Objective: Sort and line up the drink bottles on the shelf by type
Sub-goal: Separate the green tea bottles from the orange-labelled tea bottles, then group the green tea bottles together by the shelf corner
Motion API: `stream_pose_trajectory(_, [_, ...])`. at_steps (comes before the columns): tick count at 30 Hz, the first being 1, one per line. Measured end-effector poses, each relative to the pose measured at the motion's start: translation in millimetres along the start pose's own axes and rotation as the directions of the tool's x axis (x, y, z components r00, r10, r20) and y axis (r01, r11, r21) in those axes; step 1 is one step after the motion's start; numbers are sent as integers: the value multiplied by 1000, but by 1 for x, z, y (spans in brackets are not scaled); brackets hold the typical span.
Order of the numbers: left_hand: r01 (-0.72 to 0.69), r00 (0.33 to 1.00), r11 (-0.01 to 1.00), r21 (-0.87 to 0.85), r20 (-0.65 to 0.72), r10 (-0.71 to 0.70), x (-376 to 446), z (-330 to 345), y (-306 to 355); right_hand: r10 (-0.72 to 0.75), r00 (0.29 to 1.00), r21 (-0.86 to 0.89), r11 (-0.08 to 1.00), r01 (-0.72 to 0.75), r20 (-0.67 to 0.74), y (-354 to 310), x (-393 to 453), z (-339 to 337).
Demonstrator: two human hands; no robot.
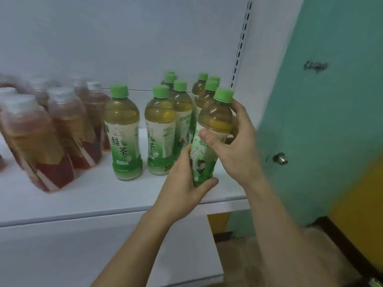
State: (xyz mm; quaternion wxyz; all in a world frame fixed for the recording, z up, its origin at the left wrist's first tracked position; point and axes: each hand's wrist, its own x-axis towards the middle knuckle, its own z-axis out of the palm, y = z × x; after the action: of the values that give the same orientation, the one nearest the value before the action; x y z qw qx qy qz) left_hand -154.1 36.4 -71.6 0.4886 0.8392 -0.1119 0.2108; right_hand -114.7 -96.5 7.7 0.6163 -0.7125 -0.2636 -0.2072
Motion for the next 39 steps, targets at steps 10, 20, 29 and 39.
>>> stream_pose_trajectory(10, [128, 983, 978, 163, -155, -103, 15, 22, -11, 17, 994, 26, 999, -20, 109, 39, 17, 1])
stream_pose_trajectory(20, [191, 964, 959, 209, -223, -144, 11, 22, -11, 22, 992, -108, 994, -9, 123, 33, 4, 3])
stream_pose_trajectory(29, [268, 933, 896, 355, -329, -148, 11, 21, -9, 52, 993, -131, 991, -38, 109, 41, 5, 12])
stream_pose_trajectory(39, [248, 763, 834, 493, -630, 145, -6, 43, 2, -50, 911, 1, 999, 54, 410, 72, 38, -28])
